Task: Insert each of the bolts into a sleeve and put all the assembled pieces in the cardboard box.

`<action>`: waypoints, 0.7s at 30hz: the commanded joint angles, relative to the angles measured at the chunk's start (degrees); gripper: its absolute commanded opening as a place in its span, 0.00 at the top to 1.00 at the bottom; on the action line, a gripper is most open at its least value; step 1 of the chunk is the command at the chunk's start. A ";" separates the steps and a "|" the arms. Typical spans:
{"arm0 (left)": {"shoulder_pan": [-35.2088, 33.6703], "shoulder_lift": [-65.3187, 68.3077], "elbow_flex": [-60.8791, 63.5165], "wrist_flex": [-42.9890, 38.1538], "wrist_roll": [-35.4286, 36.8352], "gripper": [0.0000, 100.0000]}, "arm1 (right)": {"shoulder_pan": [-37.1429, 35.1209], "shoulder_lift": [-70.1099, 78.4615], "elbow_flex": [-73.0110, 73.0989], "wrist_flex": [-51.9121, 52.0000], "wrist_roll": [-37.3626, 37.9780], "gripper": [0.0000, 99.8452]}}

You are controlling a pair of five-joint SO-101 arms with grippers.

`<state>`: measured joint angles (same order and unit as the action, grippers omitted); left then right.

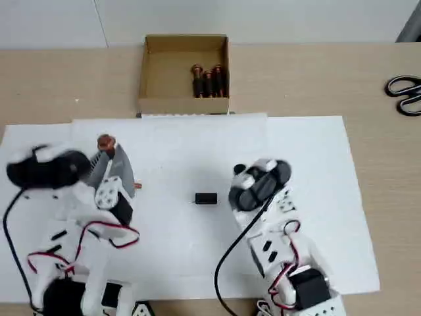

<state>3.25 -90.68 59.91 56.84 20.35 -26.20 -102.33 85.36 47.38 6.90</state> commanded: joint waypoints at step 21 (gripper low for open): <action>14.15 -13.27 20.53 -16.79 4.40 0.99 | -19.65 -1.10 11.16 -20.62 -0.44 1.00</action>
<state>14.68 -103.25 80.48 42.33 24.31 -45.54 -102.68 95.65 28.48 6.90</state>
